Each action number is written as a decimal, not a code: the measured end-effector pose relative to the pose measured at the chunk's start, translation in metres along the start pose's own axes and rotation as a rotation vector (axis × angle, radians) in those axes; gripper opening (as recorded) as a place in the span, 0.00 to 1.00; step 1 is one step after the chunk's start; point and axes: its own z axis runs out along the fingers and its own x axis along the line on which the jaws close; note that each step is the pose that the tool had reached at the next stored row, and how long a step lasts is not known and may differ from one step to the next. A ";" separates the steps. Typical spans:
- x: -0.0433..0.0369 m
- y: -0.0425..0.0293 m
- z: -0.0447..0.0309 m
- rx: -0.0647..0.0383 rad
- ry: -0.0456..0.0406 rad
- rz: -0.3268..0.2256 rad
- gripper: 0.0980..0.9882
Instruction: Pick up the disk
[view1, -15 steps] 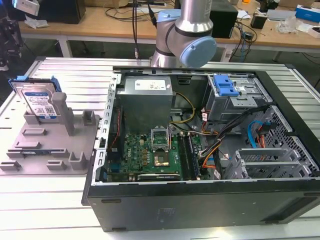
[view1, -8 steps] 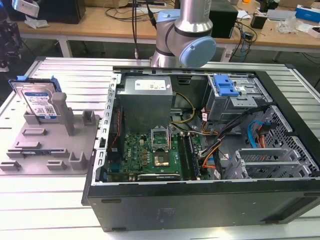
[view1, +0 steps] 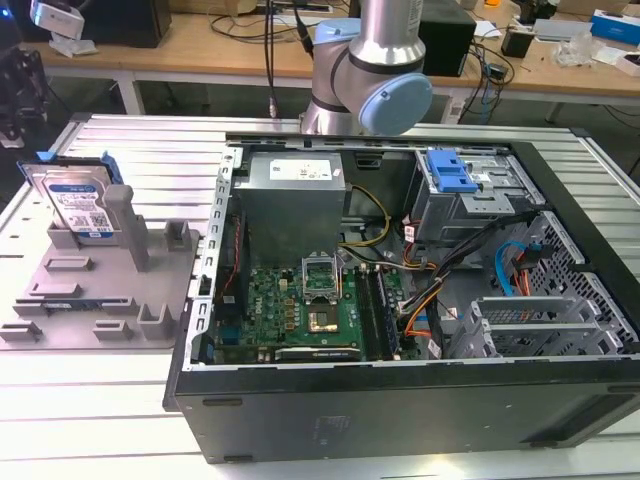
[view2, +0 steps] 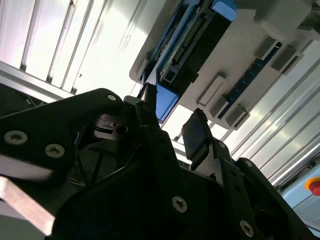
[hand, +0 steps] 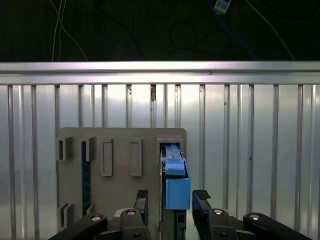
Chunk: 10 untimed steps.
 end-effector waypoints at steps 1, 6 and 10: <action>-0.0001 0.0000 0.0017 0.000 0.0000 0.000 0.43; -0.0004 0.0000 0.0061 0.000 0.0000 -0.001 0.43; -0.0032 0.0001 0.0103 0.000 0.0000 -0.002 0.43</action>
